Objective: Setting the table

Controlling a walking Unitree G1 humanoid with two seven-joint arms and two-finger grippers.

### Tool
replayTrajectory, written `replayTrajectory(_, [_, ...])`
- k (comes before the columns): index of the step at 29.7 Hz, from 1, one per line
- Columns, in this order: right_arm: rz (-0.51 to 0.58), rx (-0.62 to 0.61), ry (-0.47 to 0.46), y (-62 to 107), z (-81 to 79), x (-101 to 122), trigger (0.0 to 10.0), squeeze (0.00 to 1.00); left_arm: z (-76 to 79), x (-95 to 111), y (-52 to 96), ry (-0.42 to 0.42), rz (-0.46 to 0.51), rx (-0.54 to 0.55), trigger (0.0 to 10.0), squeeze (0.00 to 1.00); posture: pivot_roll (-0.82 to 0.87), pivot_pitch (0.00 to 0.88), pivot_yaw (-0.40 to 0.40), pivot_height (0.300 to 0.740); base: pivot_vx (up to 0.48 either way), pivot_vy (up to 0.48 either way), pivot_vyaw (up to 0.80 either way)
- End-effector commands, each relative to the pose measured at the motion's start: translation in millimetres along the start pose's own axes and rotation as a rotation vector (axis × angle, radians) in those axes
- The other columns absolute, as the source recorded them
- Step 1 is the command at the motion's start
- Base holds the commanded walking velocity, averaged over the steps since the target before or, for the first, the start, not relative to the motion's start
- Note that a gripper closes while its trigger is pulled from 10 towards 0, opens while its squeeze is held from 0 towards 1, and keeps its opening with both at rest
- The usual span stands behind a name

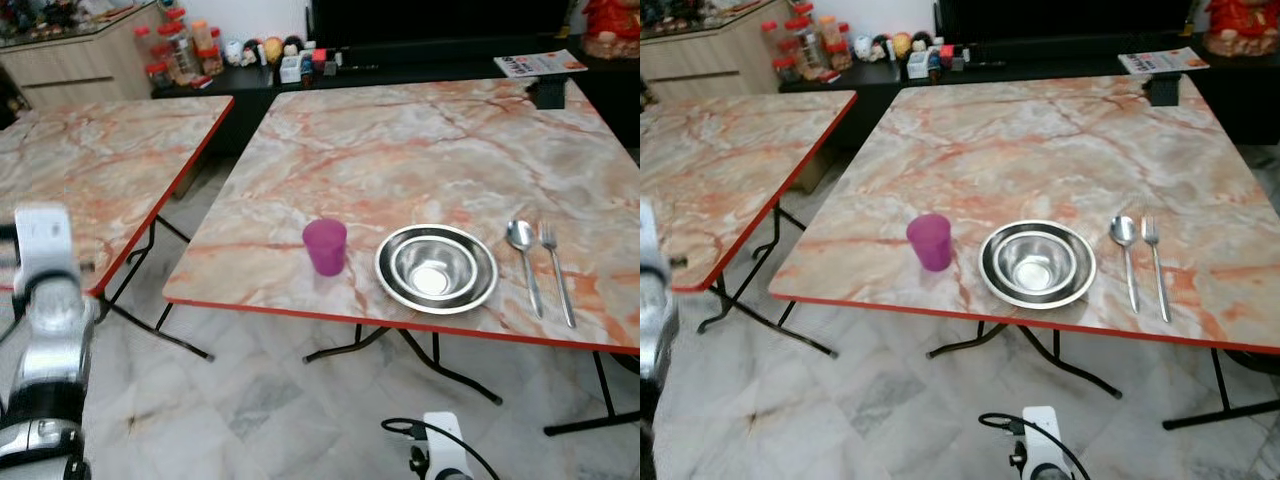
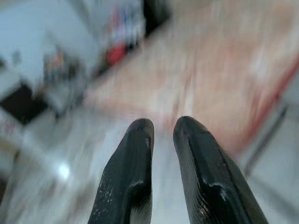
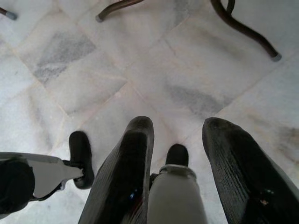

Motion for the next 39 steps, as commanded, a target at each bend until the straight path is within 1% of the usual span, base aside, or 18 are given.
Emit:
replayTrajectory(1, [0.001,0.003,-0.008,0.0,1.2,0.3,10.0,0.00,4.7,-35.9,12.3,-0.015,-0.106,-0.016,10.0,0.00,-0.16,0.000,0.087,0.740,0.000,0.000,0.00])
replayTrajectory(2, [0.002,0.000,0.004,0.2,4.1,0.5,10.0,0.00,11.8,-57.8,23.7,-0.032,-0.173,-0.050,10.0,0.00,-0.16,0.000,0.075,0.740,0.000,0.000,0.00])
replayTrajectory(4, [0.003,-0.007,0.017,0.4,10.1,1.5,10.0,0.00,26.2,-94.9,48.6,-0.053,-0.296,-0.126,10.0,0.00,-0.16,0.000,0.062,0.740,0.000,0.000,0.00])
replayTrajectory(5, [0.003,-0.007,0.017,0.4,10.1,1.5,10.0,0.00,26.2,-94.9,48.6,-0.053,-0.296,-0.126,10.0,0.00,-0.16,0.000,0.062,0.740,0.000,0.000,0.00])
replayTrajectory(6, [0.004,-0.012,0.021,0.4,13.3,2.3,10.0,0.00,34.6,-111.6,62.8,-0.066,-0.355,-0.173,10.0,0.00,-0.17,0.000,0.055,0.740,0.000,0.000,0.00])
replayTrajectory(7, [0.006,-0.019,0.028,0.5,18.1,3.9,10.0,0.00,50.9,-133.5,86.4,-0.071,-0.447,-0.272,10.0,0.00,-0.17,0.000,0.040,0.740,0.000,0.000,0.00])
replayTrajectory(11, [0.015,-0.028,0.042,0.2,25.1,9.4,10.0,0.00,85.7,-162.9,136.2,-0.101,-0.594,-0.502,10.0,0.00,-0.18,0.000,0.024,0.740,0.000,0.000,0.00])
replayTrajectory(14, [0.024,-0.025,0.047,-0.4,25.5,13.8,10.0,0.00,105.9,-169.8,162.4,-0.109,-0.648,-0.631,10.0,0.00,-0.18,0.000,0.016,0.740,0.000,0.000,0.00])
replayTrajectory(15, [0.025,-0.020,0.056,-0.8,24.2,15.2,10.0,0.00,116.7,-169.8,173.8,-0.114,-0.664,-0.692,10.0,0.00,-0.17,0.000,0.011,0.740,0.000,0.000,0.00])
replayTrajectory(17, [0.025,-0.013,0.061,-1.1,22.1,15.6,10.0,0.00,124.6,-167.5,179.6,-0.116,-0.662,-0.737,10.0,0.00,-0.17,0.000,0.011,0.740,0.000,0.000,0.00])
replayTrajectory(21, [0.025,-0.010,0.062,-1.1,21.6,15.7,10.0,0.00,126.9,-166.8,181.1,-0.114,-0.662,-0.759,10.0,0.00,-0.17,0.000,0.011,0.740,0.000,0.000,0.00])
replayTrajectory(22, [0.028,-0.006,0.054,-1.4,18.6,16.1,10.0,0.00,132.7,-162.0,181.2,-0.112,-0.644,-0.781,10.0,0.00,-0.19,0.000,0.040,0.740,0.000,0.000,0.00])
replayTrajectory(23, [0.030,-0.002,0.048,-1.6,16.3,16.4,10.0,0.00,137.0,-158.3,181.3,-0.111,-0.631,-0.799,10.0,0.00,-0.19,0.000,0.040,0.740,0.000,0.000,0.00])
replayTrajectory(25, [0.025,0.002,0.039,-1.7,11.4,13.8,10.0,0.00,142.6,-154.5,182.7,-0.154,-0.609,-0.845,10.0,0.00,-0.20,0.000,0.058,0.740,0.000,0.000,0.00])
replayTrajectory(30, [0.013,0.003,0.036,-0.6,8.3,6.5,10.0,0.00,142.7,-155.4,183.6,-0.186,-0.605,-0.870,10.0,0.00,-0.21,0.000,0.080,0.740,0.000,0.000,0.00])
replayTrajectory(32, [0.007,-0.007,0.036,-0.2,10.2,4.5,10.0,0.00,142.4,-156.2,184.5,-0.192,-0.607,-0.874,10.0,0.00,-0.21,0.000,0.082,0.740,0.000,0.000,0.00])
replayTrajectory(36, [0.001,-0.028,0.019,0.8,15.4,0.7,10.0,0.00,140.9,-159.7,188.0,-0.196,-0.617,-0.877,10.0,0.00,-0.20,0.000,0.084,0.740,0.000,0.000,0.80])
replayTrajectory(39, [-0.001,-0.023,0.019,0.6,14.6,0.9,10.0,0.00,138.7,-161.7,188.1,-0.191,-0.624,-0.866,10.0,0.00,-0.19,0.000,0.081,0.740,0.000,0.000,0.80])
Point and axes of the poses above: a point about 5 cm out from each wrist's last joint towards the gripper, its own y axis pointing back from the gripper into the wrist, its own x axis along the axis of the wrist's last joint, z = x × y, the point moved 2 cm from there along -y, pointing out of the wrist towards the gripper, and after that the axes turned 4 degrees about -y, right-handed, at the moved point
